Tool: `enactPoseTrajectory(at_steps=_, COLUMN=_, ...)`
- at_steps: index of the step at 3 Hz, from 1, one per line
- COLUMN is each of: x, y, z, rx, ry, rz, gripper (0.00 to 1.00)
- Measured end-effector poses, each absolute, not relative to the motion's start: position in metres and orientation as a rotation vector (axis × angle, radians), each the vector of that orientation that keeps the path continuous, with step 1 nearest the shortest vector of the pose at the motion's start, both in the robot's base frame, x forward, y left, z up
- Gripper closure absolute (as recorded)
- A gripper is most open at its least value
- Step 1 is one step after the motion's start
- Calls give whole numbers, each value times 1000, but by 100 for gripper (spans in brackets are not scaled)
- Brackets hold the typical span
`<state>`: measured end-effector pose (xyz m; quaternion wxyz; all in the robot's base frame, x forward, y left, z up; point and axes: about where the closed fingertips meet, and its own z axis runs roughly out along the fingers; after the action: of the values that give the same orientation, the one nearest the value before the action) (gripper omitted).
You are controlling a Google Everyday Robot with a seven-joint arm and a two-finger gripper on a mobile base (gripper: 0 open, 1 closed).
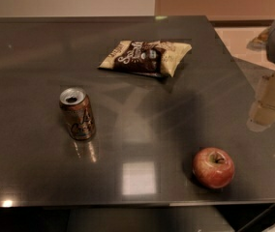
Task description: Move apple near brown chip bag
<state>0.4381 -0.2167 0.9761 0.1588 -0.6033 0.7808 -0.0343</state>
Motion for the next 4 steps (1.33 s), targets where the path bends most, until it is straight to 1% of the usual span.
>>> enactPoseTrajectory(at_steps=2, x=427, y=-214, z=977, rx=-1744, ry=2193, rz=-54, gripper=0)
enactPoseTrajectory(at_steps=4, x=369, y=-174, z=957, rx=-1853, ry=2008, rz=89, gripper=0)
